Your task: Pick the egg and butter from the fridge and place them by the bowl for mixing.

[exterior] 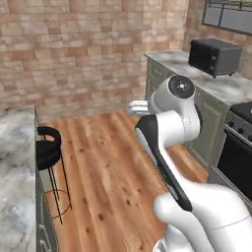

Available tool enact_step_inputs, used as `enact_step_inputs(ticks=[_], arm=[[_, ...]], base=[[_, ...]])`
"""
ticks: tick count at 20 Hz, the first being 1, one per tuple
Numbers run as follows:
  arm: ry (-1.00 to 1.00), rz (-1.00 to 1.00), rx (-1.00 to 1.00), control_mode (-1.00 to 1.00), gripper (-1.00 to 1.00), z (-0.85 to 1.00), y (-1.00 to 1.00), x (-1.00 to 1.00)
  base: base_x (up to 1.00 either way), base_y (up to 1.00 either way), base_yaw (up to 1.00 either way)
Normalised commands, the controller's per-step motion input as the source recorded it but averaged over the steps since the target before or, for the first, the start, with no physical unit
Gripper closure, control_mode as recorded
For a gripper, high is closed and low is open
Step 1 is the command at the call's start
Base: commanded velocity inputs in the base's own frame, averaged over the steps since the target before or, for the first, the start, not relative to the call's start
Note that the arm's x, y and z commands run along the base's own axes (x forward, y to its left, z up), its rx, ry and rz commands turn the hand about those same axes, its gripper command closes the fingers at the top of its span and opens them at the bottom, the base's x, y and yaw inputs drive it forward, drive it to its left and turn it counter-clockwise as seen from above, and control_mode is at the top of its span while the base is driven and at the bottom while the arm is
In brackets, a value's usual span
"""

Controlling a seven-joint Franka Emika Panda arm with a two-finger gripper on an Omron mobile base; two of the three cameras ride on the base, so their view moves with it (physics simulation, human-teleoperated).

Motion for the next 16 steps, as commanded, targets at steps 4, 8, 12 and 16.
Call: enact_step_inputs(ticks=[4, 8, 12, 16], arm=[[0.0, 0.0, 0.0, 1.0, 1.0, 0.0, 0.0, 0.0], [0.0, 0.0, 0.0, 1.0, 1.0, 0.0, 0.0, 0.0], [0.0, 0.0, 0.0, 1.0, 1.0, 0.0, 0.0, 0.0], [0.0, 0.0, 0.0, 1.0, 1.0, 0.0, 0.0, 0.0]], base=[[0.0, 0.0, 0.99], [0.0, 0.0, 0.99], [0.0, 0.0, 0.99], [0.0, 0.0, 1.0]])
